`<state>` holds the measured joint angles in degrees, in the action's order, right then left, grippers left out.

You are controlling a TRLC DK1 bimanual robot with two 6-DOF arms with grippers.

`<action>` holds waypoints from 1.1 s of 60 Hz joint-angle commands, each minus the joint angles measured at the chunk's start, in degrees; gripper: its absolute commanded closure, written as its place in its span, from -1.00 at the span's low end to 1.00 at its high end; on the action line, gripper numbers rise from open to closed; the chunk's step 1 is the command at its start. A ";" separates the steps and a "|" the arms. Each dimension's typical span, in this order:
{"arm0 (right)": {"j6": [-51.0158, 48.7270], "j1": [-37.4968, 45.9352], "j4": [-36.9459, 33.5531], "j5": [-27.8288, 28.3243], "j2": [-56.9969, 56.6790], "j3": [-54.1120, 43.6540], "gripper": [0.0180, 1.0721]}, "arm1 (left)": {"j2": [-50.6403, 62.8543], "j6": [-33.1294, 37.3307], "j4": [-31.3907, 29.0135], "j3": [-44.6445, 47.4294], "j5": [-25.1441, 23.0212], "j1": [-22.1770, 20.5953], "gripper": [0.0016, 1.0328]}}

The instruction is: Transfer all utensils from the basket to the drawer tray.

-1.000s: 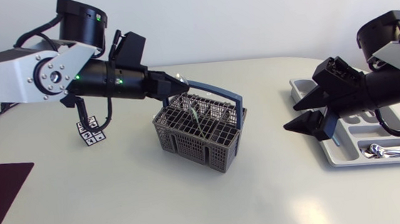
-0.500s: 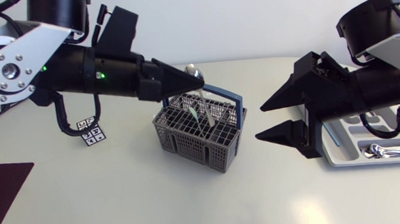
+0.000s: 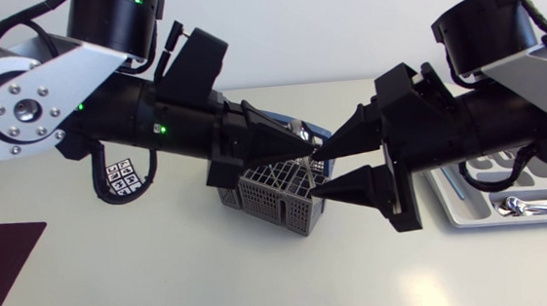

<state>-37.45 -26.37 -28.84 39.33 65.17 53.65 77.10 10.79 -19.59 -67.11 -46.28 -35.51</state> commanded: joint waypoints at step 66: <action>-2.80 4.84 -5.88 -0.13 -6.72 -7.94 0.89 | -1.34 -7.27 8.96 -2.41 2.69 10.11 -0.16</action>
<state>-36.84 -24.97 -32.62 39.09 60.80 47.20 76.86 5.37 -11.18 -68.16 -44.31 -27.49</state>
